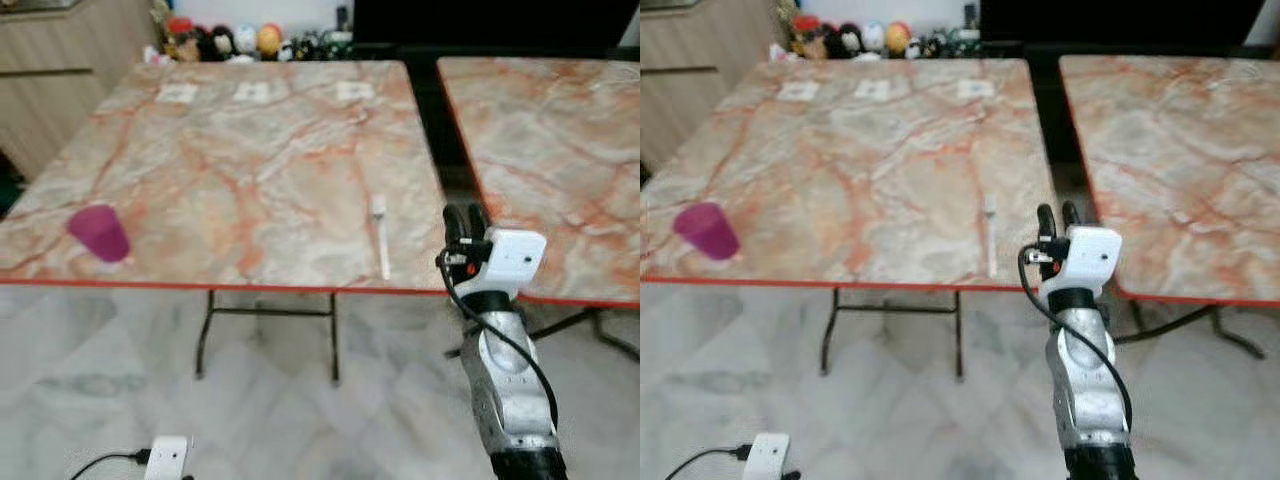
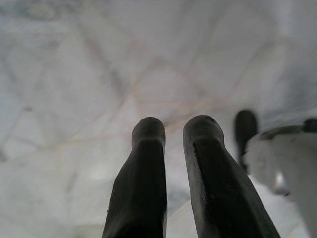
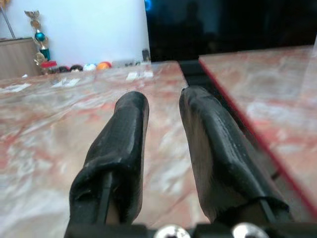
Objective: Setting the table
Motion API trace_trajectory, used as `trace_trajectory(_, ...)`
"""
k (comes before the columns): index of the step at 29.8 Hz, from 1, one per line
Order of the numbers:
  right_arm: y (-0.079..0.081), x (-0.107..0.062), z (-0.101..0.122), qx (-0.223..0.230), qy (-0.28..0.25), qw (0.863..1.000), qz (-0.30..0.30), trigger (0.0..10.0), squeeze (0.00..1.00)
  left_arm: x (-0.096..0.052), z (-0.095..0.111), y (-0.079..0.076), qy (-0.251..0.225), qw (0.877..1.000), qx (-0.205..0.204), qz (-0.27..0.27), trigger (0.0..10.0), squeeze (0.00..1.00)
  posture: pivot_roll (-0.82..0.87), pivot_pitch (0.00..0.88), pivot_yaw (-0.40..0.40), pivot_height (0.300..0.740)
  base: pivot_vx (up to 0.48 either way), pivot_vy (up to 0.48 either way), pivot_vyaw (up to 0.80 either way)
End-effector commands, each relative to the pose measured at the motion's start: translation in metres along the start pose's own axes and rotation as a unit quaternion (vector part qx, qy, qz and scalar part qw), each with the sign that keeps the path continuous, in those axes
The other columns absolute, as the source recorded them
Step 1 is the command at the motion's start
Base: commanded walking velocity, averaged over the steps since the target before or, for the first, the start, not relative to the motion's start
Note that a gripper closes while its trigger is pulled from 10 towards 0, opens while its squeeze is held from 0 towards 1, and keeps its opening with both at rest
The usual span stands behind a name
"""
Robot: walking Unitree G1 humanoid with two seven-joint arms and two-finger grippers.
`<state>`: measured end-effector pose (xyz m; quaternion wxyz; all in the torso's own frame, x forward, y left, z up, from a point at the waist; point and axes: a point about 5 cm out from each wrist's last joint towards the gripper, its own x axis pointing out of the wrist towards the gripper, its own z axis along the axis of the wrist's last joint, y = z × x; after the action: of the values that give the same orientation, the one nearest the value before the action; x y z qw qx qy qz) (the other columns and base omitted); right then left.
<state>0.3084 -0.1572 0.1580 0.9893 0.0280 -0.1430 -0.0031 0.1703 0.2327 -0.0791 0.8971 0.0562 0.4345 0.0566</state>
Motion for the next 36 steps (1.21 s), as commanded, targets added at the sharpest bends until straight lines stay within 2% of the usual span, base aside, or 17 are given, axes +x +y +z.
trace_trajectory(1, -0.0044, -0.0025, -0.0023, -0.002, 0.007, 1.0, -0.007, 10.0, 0.0, -0.0013, -0.0062, -0.0005, 0.012, 1.0, 0.003, -0.003, 10.0, 0.0, -0.08, 0.109, 0.036, 0.74, 0.0, 0.0, 0.0)
trace_trajectory(14, -0.0067, -0.0032, -0.0045, -0.006, 0.01, 1.0, -0.008, 10.0, 0.0, -0.0013, -0.0062, -0.0006, 0.011, 1.0, 0.001, -0.007, 10.0, 0.0, -0.08, 0.109, 0.038, 0.74, 0.0, 0.0, 0.0)
trace_trajectory(20, -0.0074, -0.0029, -0.0041, -0.012, 0.01, 1.0, -0.005, 10.0, 0.0, -0.0013, -0.0061, -0.0006, 0.011, 1.0, 0.0, -0.008, 10.0, 0.0, -0.08, 0.109, 0.039, 0.74, 0.268, 0.0, 0.0)
trace_trajectory(25, -0.0017, -0.0047, -0.0055, -0.018, 0.011, 1.0, 0.013, 10.0, 0.0, -0.0013, -0.006, -0.0005, 0.011, 1.0, -0.001, -0.008, 10.0, 0.0, -0.07, 0.109, 0.039, 0.74, 0.286, 0.0, 0.0)
trace_trajectory(30, -0.0002, -0.0045, -0.0059, -0.021, 0.012, 1.0, 0.019, 10.0, 0.0, -0.0013, -0.0058, -0.0007, 0.011, 1.0, -0.001, -0.01, 10.0, 0.0, -0.07, 0.108, 0.04, 0.74, 0.327, 0.0, 0.62)
trace_trajectory(36, -0.0007, -0.0043, -0.007, -0.011, 0.016, 1.0, 0.018, 10.0, 0.0, -0.0012, -0.0058, -0.001, 0.01, 1.0, -0.002, -0.01, 10.0, 0.0, -0.07, 0.108, 0.036, 0.74, 0.331, 0.0, 0.0)
